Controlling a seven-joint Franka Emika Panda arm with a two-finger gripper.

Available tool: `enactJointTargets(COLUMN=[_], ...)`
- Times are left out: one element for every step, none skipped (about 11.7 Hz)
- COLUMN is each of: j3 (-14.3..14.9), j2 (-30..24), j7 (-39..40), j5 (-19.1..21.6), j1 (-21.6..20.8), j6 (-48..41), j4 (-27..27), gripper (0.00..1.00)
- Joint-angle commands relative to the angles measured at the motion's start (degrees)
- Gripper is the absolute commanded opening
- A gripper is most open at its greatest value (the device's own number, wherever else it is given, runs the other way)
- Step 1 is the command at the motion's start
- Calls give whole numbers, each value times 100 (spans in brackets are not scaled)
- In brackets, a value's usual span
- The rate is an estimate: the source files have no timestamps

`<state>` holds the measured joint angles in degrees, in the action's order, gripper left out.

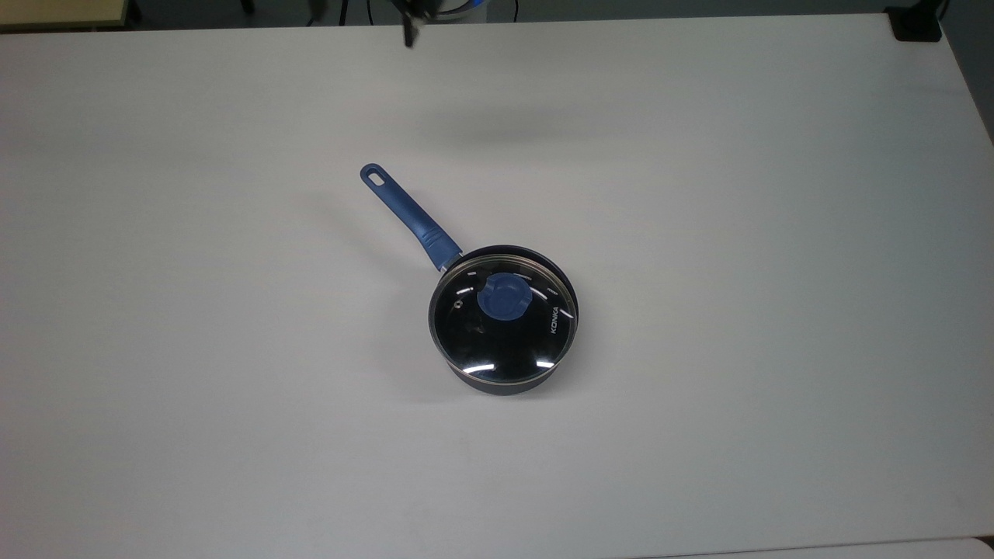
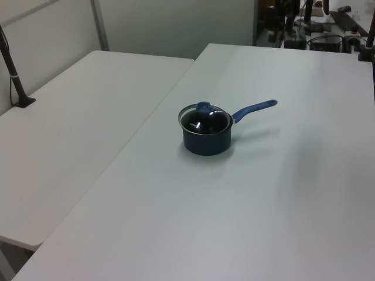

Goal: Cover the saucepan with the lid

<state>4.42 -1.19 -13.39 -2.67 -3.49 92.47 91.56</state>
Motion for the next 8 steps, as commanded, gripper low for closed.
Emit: enactJointTargets(j3=[68,94,94,94,86,86,94,86], j2=[-382,-374,-330,-303,-303,-294,-294,-294], j7=[1493,1680,1751,1804,1770,1752,1743,1743], j5=[12,12,4,47,56,91,91,91], j1=[366,375,375,366,340,331,331,331], j6=[183,183,209,314,393,394,394,394], j4=[398,380,380,371,371,371,371,363], gripper=[100,100,100,100,100,100,100,100])
